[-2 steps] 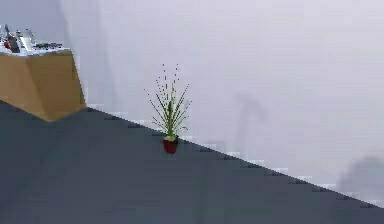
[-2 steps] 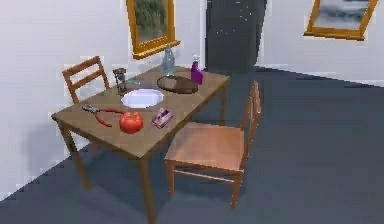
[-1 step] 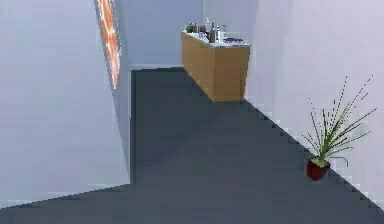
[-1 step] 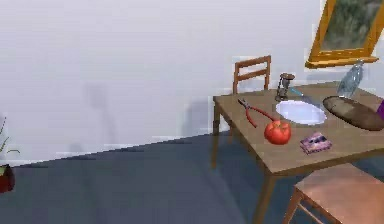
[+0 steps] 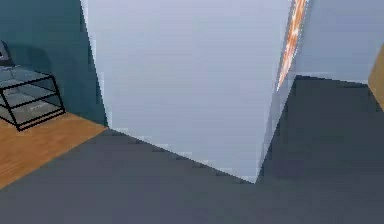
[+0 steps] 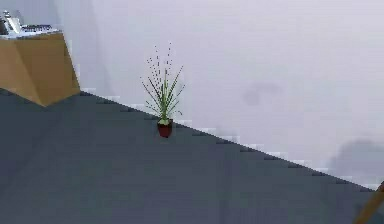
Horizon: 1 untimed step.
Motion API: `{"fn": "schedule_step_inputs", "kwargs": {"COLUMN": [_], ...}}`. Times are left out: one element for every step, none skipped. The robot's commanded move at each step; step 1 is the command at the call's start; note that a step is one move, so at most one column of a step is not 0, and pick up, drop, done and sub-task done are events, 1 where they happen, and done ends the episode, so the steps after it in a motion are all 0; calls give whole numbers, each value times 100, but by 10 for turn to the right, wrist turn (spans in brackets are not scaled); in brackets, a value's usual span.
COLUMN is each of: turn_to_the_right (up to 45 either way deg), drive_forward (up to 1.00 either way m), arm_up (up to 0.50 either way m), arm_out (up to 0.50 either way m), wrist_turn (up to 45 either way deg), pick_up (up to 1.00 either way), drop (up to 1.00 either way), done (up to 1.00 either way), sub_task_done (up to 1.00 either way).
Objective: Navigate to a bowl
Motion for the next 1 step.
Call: {"fn": "schedule_step_inputs", "kwargs": {"turn_to_the_right": [-450], "drive_forward": [0], "arm_up": [0], "arm_out": [0], "wrist_turn": [0], "pick_up": [0], "drop": [0], "done": [0], "sub_task_done": [0]}}
